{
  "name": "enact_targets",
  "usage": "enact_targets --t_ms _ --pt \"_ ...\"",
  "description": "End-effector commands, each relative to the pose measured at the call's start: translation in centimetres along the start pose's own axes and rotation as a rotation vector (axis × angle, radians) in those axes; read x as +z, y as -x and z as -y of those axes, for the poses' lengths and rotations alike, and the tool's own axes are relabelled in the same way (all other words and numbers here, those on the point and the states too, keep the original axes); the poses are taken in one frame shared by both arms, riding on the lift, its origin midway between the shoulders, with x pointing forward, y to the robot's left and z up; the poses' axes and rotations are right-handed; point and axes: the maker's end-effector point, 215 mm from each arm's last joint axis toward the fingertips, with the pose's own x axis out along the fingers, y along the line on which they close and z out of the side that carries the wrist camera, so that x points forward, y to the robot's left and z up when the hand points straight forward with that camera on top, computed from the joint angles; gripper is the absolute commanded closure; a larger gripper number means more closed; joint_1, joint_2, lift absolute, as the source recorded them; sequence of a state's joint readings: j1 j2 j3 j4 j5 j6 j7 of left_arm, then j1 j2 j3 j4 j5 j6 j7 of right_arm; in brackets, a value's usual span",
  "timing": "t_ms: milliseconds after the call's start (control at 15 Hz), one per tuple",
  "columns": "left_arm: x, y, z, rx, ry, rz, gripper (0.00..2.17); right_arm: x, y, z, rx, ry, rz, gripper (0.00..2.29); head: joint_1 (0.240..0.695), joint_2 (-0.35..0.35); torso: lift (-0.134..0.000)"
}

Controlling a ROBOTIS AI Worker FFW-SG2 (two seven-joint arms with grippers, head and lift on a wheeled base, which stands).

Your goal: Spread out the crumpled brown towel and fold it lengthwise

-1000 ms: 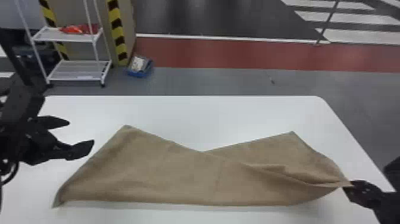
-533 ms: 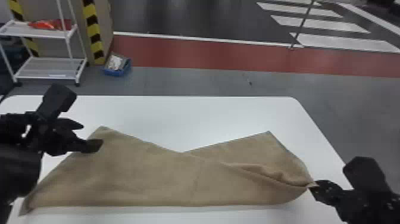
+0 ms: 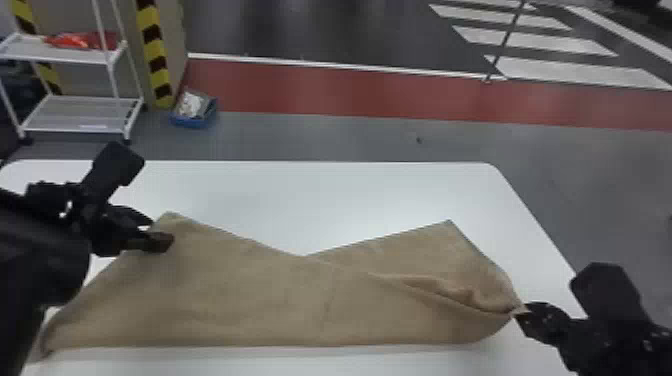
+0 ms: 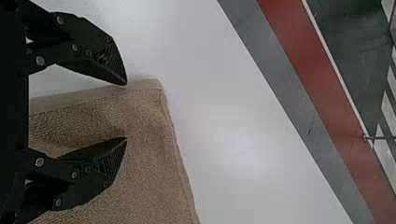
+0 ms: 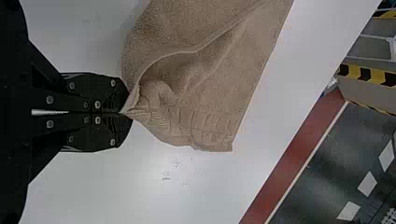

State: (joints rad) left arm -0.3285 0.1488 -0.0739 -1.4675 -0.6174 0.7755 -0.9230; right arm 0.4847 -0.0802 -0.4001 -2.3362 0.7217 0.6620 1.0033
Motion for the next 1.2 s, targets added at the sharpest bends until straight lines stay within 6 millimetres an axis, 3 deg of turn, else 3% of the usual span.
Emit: enact_targets --t_ms 0,67,200,267,333,533,667,800,867,1000,1133 --pt "-0.1 -0.5 0.0 -0.007 -0.005 -0.017 0.72 -0.1 0.0 -0.1 0.0 -0.007 0.0 1.64 0.695 -0.186 -0.125" --pt "0.1 -0.5 0.0 -0.006 -0.01 -0.016 0.75 -0.1 0.1 0.0 -0.003 -0.006 -0.002 1.64 0.695 -0.186 -0.125" --pt "0.1 -0.7 -0.5 0.028 -0.008 -0.012 1.79 -0.2 0.0 0.0 -0.004 -0.009 -0.003 1.64 0.695 -0.187 -0.125" --pt "0.2 -0.6 -1.2 0.058 -0.007 -0.011 1.94 -0.2 0.0 0.1 -0.008 -0.009 -0.002 1.64 0.695 -0.187 -0.125" --pt "0.3 -0.3 -1.4 0.059 0.002 0.001 1.94 0.1 0.1 0.6 -0.019 -0.009 0.002 1.64 0.695 -0.184 -0.125" --pt "3.9 2.8 -2.7 0.084 0.024 0.083 1.94 2.1 0.0 3.3 -0.071 -0.085 0.027 1.64 0.695 -0.181 -0.125" --pt "7.4 4.1 -3.0 0.086 0.034 0.123 1.94 4.1 -0.7 5.2 -0.099 -0.162 0.04 1.64 0.695 -0.185 -0.125" --pt "12.4 5.7 -4.4 0.115 0.019 0.187 1.94 7.3 -2.0 7.3 -0.127 -0.205 0.052 1.64 0.695 -0.195 -0.125" --pt "14.1 6.5 -5.2 0.128 0.015 0.213 1.94 7.8 -2.4 8.3 -0.134 -0.26 0.041 1.64 0.695 -0.195 -0.125" --pt "15.9 8.9 -7.1 0.15 0.041 0.272 1.94 10.0 -2.3 9.7 -0.144 -0.304 0.062 1.64 0.695 -0.195 -0.125" --pt "14.9 12.3 -8.1 0.127 0.11 0.377 1.94 9.0 -1.6 9.9 -0.144 -0.282 0.055 1.64 0.665 -0.19 -0.125"
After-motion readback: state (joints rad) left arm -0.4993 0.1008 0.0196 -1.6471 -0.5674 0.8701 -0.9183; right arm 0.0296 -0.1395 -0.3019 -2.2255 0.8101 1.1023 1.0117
